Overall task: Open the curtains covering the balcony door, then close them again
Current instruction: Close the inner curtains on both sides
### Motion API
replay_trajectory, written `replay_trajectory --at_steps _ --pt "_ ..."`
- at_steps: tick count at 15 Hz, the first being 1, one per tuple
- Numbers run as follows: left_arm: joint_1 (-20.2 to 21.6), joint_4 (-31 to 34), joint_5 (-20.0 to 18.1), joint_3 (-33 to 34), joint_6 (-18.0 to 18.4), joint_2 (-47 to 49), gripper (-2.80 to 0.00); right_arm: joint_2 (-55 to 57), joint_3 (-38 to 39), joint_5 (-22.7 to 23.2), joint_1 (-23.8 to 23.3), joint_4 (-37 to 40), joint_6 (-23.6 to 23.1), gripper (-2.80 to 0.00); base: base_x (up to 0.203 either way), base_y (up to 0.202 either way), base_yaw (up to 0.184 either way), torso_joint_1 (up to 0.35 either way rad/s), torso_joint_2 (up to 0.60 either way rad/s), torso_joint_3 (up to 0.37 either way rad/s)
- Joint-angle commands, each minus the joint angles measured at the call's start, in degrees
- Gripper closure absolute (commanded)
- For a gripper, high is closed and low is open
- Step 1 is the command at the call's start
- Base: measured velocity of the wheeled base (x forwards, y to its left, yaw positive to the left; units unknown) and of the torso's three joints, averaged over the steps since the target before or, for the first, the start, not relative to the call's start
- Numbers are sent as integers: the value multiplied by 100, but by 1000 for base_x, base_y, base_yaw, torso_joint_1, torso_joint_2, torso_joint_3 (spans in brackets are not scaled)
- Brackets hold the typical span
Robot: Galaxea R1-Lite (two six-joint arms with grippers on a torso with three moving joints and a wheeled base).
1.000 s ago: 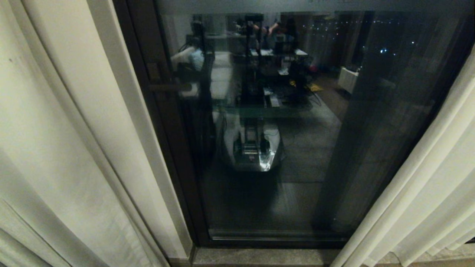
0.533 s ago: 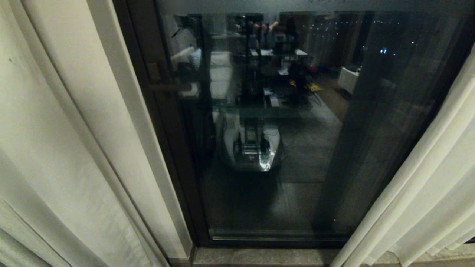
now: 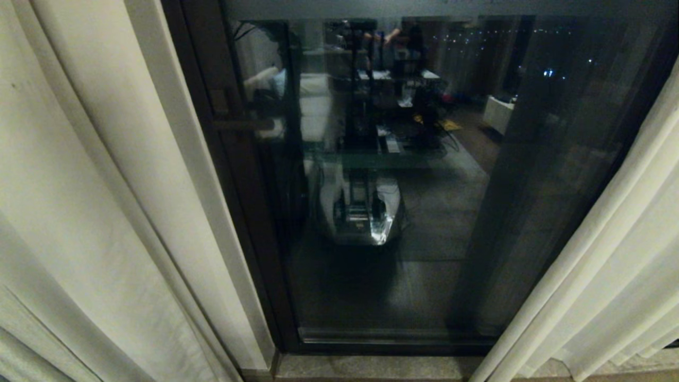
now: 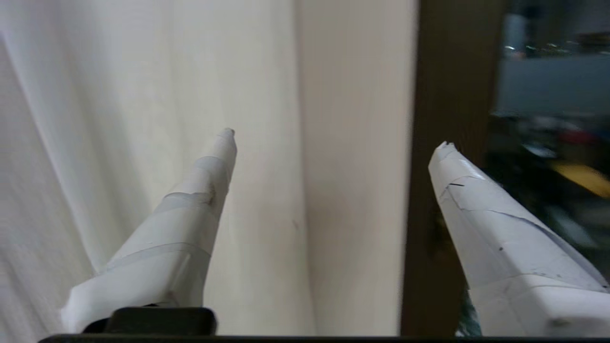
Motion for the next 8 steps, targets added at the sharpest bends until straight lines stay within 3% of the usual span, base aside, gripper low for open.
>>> replay_trajectory --at_steps 1,8 --pt "177 -194 10 -78 1 467 -280 9 1 3 0 2 -7 0 0 0 0 0 0 0" --pt "677 -993 47 -574 9 1685 -280 9 1 3 0 2 -7 0 0 0 0 0 0 0"
